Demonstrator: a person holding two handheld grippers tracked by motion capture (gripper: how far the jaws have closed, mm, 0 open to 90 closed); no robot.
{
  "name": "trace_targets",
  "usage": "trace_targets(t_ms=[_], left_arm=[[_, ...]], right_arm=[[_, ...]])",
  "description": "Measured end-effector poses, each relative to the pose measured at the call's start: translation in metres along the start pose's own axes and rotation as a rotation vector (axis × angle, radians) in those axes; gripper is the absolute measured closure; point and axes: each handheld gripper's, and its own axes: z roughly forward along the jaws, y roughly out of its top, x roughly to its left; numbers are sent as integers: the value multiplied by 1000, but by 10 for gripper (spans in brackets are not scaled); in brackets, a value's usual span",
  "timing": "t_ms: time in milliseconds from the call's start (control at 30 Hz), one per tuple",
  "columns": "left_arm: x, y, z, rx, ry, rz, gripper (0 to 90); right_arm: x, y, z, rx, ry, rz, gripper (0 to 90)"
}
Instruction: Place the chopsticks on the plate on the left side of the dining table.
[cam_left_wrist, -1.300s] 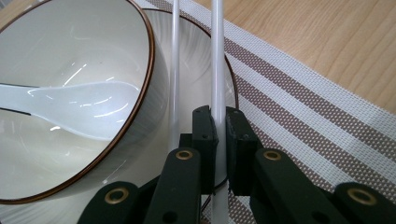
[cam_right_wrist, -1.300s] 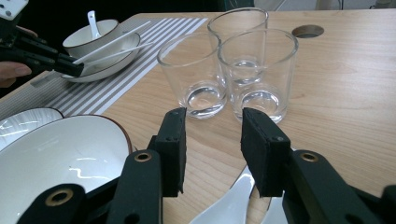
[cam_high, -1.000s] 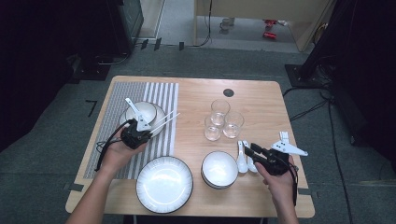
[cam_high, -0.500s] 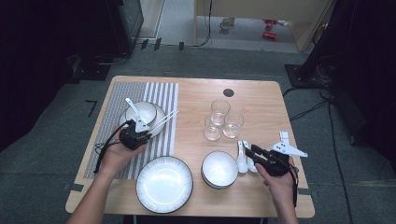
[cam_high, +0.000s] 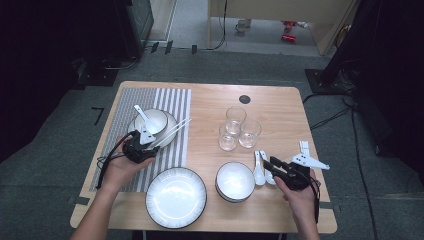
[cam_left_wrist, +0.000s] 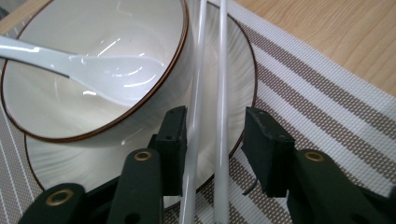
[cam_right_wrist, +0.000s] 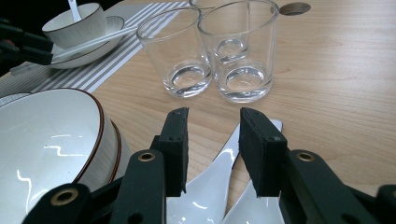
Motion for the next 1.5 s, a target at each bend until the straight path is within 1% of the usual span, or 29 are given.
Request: trace_targets(t_ms=[67,100,200,267,367,400,433,500,567,633,667,733,900,1067,1200,1367,1433,1500], left_arm=[[2,-2,1,6,-6,-13,581],[4,-3,2,9,-2,-18,580],[9,-5,2,3,-38,-49,589],[11,-5,1,-6,-59,-68,620],[15,-6,0,-10,-38,-76,663],[17,-7,0,-12,-41,-86,664],[18,-8,0,-5,-43,-85,666],[19,-10,2,8,-33,-76,667],[22,-12,2,9,-40,-87,686],[24,-14,2,12,-44,-89,726],[25,-14,2,13,-44,-86,730],[28,-16,2,9,-55,-98,729],[33,-18,0,6,-56,-100,729],[39,-20,0,4,-59,-111,727],[43,-19,1,3,-52,-112,723],[49,-21,0,3,-39,-124,708],[51,-22,-1,-2,-39,-136,700],[53,-23,-1,-1,-33,-133,698]], right_arm=[[0,0,0,2,-1,2,635],[0,0,1,0,-1,-1,635],[0,-1,1,3,-1,2,636],[0,-1,2,4,-1,0,636],[-1,-1,2,5,-2,1,636],[-1,-1,2,5,-2,1,636],[-1,-2,2,5,-2,0,636],[-1,-2,2,5,-2,0,636],[-2,-2,2,6,-3,2,639],[-2,-3,2,8,-3,3,640],[-2,-3,2,8,-3,3,641],[-2,-3,2,9,-4,2,642],[-4,-5,2,11,-6,5,644],[-4,-6,2,14,-8,7,647],[-4,-6,3,16,-7,6,648],[-4,-7,3,17,-8,8,649],[-4,-7,3,18,-8,10,649],[-5,-8,3,19,-9,10,650]])
